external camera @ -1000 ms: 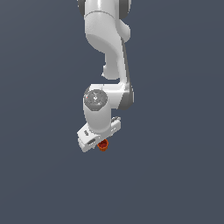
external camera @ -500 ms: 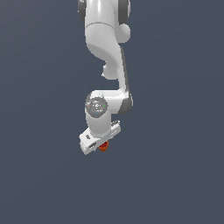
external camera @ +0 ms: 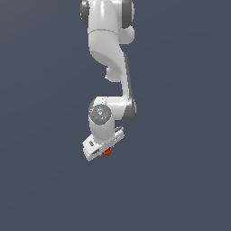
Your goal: Pick up the object and move it to a goal position.
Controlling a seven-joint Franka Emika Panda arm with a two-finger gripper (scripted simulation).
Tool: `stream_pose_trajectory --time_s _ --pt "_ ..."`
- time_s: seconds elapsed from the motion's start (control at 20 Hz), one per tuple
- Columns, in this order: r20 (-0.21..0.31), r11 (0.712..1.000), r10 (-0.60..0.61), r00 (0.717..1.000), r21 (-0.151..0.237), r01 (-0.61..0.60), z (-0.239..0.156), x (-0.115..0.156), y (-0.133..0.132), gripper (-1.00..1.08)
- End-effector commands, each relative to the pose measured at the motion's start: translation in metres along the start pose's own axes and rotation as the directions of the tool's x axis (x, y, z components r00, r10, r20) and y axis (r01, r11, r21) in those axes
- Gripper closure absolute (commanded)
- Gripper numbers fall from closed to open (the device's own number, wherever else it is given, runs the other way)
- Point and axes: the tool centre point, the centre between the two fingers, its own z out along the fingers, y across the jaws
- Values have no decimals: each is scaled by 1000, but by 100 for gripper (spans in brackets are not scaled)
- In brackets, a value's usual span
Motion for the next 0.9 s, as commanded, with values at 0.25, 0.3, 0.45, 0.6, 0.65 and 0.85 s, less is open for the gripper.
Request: stream_pose_trajectory --time_s 0.25,0.3,0.45,0.6,0.65,0.85 --pt "0 1000 0 1000 0 0 0 0 0 108" --pt "0 1000 0 1000 0 0 0 0 0 108" --pt "0 1000 0 1000 0 0 -1 0 0 108" --pt "0 1000 0 1000 0 0 -5 -1 -2 108" --pt "0 1000 0 1000 0 0 -7 -2 -3 108" --pt "0 1000 0 1000 0 0 -21 -5 -8 108"
